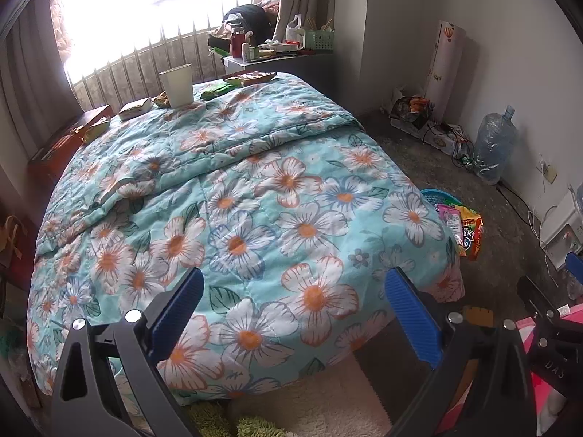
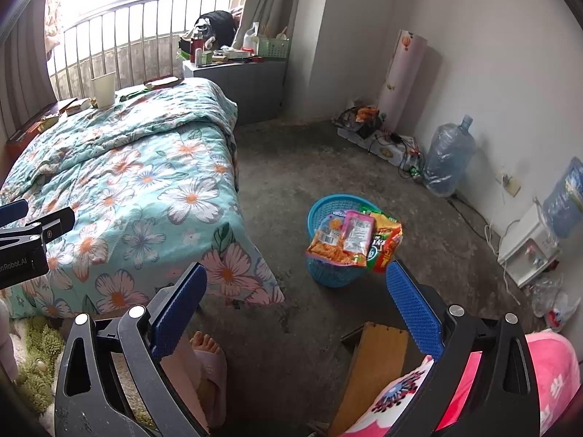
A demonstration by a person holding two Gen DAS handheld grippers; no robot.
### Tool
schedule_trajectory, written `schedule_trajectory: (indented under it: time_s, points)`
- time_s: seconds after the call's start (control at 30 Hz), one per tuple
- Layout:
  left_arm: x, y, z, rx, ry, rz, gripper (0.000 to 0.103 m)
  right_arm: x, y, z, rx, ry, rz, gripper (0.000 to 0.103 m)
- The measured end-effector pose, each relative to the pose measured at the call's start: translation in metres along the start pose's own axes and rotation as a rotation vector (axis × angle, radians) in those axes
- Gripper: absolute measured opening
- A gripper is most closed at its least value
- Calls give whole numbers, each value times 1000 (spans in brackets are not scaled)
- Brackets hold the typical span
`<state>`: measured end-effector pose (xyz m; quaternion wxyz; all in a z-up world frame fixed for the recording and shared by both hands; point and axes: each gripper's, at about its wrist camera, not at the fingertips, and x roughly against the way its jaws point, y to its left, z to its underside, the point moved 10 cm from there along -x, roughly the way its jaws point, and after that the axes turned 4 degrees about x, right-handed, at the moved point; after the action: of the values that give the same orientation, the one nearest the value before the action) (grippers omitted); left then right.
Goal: Collect trash
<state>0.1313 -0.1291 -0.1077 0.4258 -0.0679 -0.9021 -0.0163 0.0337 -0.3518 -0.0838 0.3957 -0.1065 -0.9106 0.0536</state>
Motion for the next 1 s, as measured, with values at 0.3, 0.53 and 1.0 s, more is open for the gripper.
schedule_trajectory:
  time_s: [0.3, 0.53, 1.0]
  points:
    - [1, 5, -2, 16, -5, -4, 97, 0, 4, 0, 12, -1, -2, 95]
    - [1, 5, -2, 17, -5, -4, 97, 0, 5, 0, 13, -3, -3, 95]
    - [0, 6, 1, 20, 0, -4, 97, 1, 4, -1, 14, -5, -3, 95]
